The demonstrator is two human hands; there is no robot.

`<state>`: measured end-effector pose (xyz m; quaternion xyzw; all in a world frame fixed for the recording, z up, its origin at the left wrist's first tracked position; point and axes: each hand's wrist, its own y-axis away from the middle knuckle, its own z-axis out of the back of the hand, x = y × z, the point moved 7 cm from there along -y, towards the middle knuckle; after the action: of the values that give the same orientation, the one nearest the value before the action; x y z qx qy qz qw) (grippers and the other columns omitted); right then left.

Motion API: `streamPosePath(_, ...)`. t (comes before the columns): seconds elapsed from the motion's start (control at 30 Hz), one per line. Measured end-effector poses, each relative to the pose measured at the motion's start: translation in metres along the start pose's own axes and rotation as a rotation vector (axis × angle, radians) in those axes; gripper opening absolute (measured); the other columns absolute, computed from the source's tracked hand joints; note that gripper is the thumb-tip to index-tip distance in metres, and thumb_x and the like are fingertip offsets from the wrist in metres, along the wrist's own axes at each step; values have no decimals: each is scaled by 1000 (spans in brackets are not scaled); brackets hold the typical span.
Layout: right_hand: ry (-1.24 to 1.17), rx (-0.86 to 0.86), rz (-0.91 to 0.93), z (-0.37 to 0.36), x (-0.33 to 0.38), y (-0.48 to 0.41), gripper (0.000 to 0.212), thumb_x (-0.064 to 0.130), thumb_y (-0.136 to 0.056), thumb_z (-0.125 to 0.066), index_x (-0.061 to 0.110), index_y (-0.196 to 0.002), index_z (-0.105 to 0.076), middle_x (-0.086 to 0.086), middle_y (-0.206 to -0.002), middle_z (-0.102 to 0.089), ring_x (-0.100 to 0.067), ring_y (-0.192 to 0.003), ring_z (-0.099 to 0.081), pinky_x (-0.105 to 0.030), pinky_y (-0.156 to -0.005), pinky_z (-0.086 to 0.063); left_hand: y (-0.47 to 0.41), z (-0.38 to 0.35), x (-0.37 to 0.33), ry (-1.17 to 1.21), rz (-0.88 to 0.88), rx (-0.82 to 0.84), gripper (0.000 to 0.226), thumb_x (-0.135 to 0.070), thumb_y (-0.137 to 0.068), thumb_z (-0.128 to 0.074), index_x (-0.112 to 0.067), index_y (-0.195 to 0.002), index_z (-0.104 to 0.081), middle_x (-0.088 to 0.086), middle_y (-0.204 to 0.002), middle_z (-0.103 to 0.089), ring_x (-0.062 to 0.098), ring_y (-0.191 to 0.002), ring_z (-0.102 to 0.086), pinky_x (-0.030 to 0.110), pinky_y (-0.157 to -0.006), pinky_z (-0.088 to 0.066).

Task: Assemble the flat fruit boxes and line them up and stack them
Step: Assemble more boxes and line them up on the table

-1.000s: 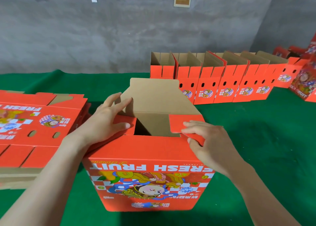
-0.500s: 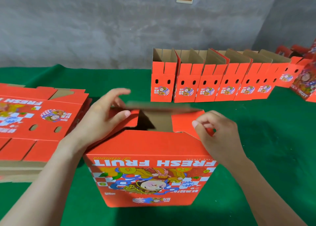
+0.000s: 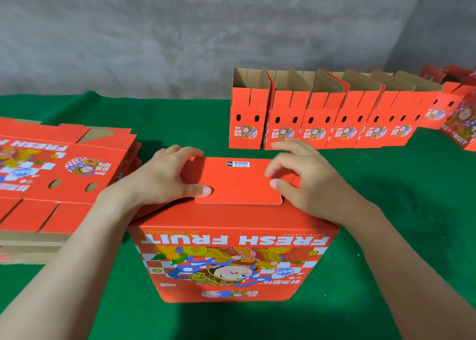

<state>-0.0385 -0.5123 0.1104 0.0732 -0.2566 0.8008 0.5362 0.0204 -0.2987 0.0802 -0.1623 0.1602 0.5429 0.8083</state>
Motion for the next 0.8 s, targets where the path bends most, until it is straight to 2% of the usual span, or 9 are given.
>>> streamPosePath(0.07,64,211,-42,-18,-3,-9,18,16,-87,-63,23,-103,-63,1,-146,-38,-20,-144,-17,-42,-117,-12,-1,-2,2,-49,44,50,88,-53,-69,-75,-30,-144,-35,1,-132,-43,22,-129,-33,37,-109,-30)
streamPosePath(0.1,79,273,-71,-25,-6,-12,18,18,-89,-61,26,-104,-60,5,-142,-40,-18,-143,-18,-46,-116,-11,-2,-3,2,-78,59,70,90,-55,-70,-74,-31,-146,-31,2,-135,-40,23,-131,-30,38,-110,-29)
streamPosePath(0.17,56,275,-86,-30,-8,-15,13,19,-89,-61,28,-97,-56,12,-119,-46,-14,-131,-33,-43,-112,-16,-4,-5,1,-126,73,96,92,-56,-71,-72,-30,-148,-26,3,-138,-37,26,-133,-27,41,-111,-28)
streamPosePath(0.23,54,230,-70,-30,-8,-15,15,20,-88,-63,30,-89,-52,16,-110,-44,-12,-121,-39,-39,-107,-19,-5,-8,-3,-154,78,110,91,-55,-72,-72,-30,-147,-26,4,-137,-36,27,-131,-28,41,-110,-30)
streamPosePath(0.33,73,209,-50,-32,-10,-12,18,18,-88,-62,31,-87,-50,17,-115,-41,-13,-123,-37,-40,-109,-17,-5,-9,-6,-180,83,102,84,-53,-71,-74,-30,-140,-31,3,-129,-38,26,-125,-31,40,-104,-33)
streamPosePath(0.43,98,197,-45,-33,-13,-13,15,13,-89,-60,27,-90,-55,13,-124,-47,-14,-124,-38,-37,-109,-17,-4,-10,-7,-197,90,74,81,-52,-69,-76,-29,-135,-34,3,-124,-38,26,-120,-32,42,-102,-36)
streamPosePath(0.6,175,155,7,-35,-12,-17,19,16,-87,-62,28,-84,-48,18,-108,-46,-15,-111,-44,-33,-100,-27,-3,-11,-6,-238,106,21,84,-53,-64,-78,-28,-131,-36,3,-122,-38,28,-118,-34,51,-99,-39)
streamPosePath(0.73,133,139,-23,-32,-18,-17,18,19,-87,-64,27,-84,-49,13,-121,-53,-17,-114,-43,-28,-96,-22,-3,-9,-3,-194,72,-1,84,-56,-62,-77,-32,-132,-38,1,-119,-41,26,-115,-36,42,-99,-39)
streamPosePath(0.8,125,166,-35,-33,-21,-18,16,22,-88,-63,27,-87,-48,13,-120,-51,-16,-115,-40,-29,-97,-21,-3,-8,-2,-174,55,-6,85,-57,-62,-77,-34,-134,-39,0,-121,-42,25,-116,-37,39,-98,-36)
